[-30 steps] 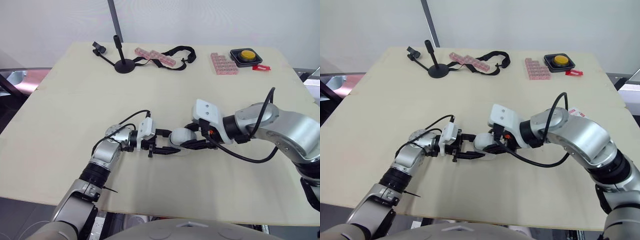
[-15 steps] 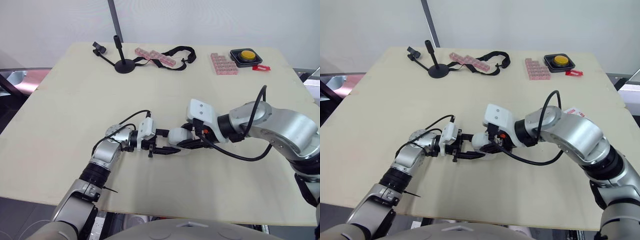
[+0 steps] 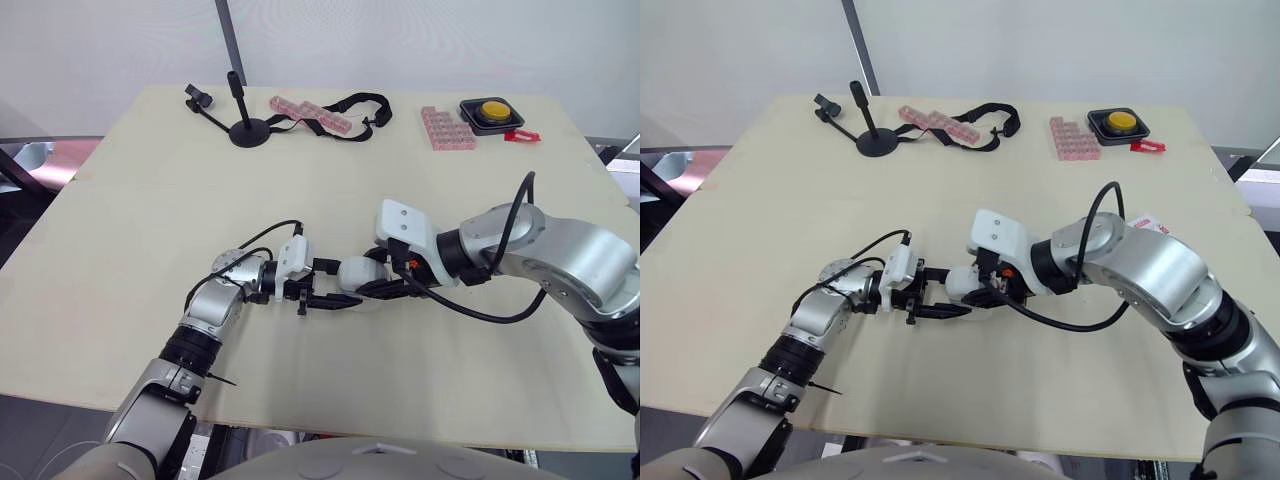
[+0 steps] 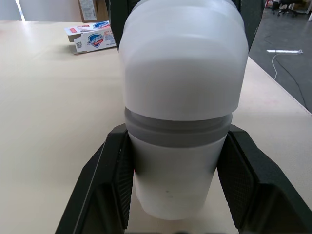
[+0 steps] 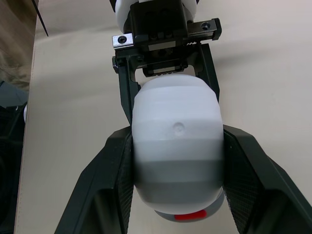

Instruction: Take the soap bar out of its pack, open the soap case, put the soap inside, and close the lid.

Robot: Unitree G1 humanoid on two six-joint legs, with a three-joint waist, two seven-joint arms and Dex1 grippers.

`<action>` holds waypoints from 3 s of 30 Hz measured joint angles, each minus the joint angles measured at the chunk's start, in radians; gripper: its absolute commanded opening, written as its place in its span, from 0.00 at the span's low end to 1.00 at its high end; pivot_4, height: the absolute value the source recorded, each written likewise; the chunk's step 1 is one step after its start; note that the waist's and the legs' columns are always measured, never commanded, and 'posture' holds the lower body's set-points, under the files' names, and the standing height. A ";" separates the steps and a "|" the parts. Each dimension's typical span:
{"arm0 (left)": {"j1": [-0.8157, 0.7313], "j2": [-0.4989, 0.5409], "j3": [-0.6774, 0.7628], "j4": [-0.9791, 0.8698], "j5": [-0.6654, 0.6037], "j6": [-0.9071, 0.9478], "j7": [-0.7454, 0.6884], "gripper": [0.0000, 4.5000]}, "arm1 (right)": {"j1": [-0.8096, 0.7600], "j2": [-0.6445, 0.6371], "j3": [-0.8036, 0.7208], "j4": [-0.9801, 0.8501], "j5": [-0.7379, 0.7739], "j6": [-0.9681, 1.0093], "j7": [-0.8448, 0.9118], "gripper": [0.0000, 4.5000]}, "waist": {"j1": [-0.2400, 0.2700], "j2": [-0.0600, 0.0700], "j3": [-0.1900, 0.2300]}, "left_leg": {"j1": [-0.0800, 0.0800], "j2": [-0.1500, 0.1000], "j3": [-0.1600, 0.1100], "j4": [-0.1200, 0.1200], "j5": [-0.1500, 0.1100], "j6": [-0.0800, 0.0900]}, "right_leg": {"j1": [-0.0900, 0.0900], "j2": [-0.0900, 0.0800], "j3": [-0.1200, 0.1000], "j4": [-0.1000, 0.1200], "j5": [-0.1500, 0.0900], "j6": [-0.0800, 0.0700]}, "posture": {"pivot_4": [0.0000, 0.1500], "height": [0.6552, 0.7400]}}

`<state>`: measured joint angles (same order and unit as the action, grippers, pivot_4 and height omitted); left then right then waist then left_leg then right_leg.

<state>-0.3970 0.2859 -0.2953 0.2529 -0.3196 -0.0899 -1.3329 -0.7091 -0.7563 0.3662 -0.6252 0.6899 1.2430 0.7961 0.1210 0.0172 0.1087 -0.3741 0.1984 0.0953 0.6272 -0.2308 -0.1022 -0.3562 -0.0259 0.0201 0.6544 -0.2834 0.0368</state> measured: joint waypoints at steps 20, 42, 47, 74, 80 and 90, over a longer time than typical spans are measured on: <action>0.013 0.003 0.001 -0.020 -0.002 0.015 0.003 0.43 | 0.046 -0.025 0.061 0.030 -0.051 -0.044 0.028 0.99 | 0.001 0.000 -0.002 | 0.000 0.000 0.000 0.000 0.000 0.000 | -0.001 0.000 0.000 0.000 0.000 0.000 | 1.00 1.00; 0.018 -0.005 0.000 -0.028 -0.001 0.029 -0.005 0.43 | 0.179 -0.170 -0.025 0.027 -0.056 -0.063 0.074 0.99 | 0.012 0.000 -0.002 | -0.001 0.000 0.000 0.000 0.000 0.000 | -0.001 0.000 0.000 -0.001 0.000 0.000 | 1.00 1.00; 0.016 -0.005 0.000 -0.028 0.000 0.030 -0.008 0.43 | 0.312 -0.309 -0.066 0.038 -0.094 -0.161 0.129 0.99 | 0.013 0.000 -0.002 | -0.002 0.000 0.000 0.000 0.000 0.000 | -0.001 0.000 0.000 -0.001 0.000 0.000 | 1.00 1.00; 0.012 0.000 0.001 -0.023 0.005 0.029 -0.021 0.43 | 0.696 0.038 -0.484 0.191 -0.049 -0.991 0.376 0.00 | -0.016 0.000 -0.002 | -0.002 0.000 0.000 0.003 -0.001 0.002 | -0.001 -0.002 0.000 -0.001 0.000 0.000 | 1.00 1.00; 0.013 0.004 0.001 -0.027 0.005 0.029 -0.021 0.43 | 0.643 0.046 -0.388 0.075 -0.064 -0.918 0.283 0.00 | -0.019 0.000 -0.002 | -0.001 0.000 0.000 0.003 0.000 0.002 | -0.001 -0.002 0.000 -0.001 0.000 0.000 | 1.00 1.00; 0.013 0.005 0.001 -0.030 0.005 0.032 -0.022 0.43 | 0.528 0.048 -0.247 0.020 -0.139 -0.798 0.157 0.00 | -0.022 0.000 -0.002 | -0.001 0.000 0.000 0.002 0.000 0.002 | -0.001 -0.001 -0.001 -0.002 0.000 0.000 | 1.00 1.00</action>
<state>-0.3840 0.2909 -0.2945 0.2225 -0.3144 -0.0575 -1.3545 -0.1812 -0.7083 0.1195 -0.6052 0.5507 0.4448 0.9536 0.0994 0.0175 0.1064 -0.3751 0.1981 0.0951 0.6294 -0.2312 -0.1004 -0.3567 -0.0273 0.0195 0.6528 -0.2834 0.0368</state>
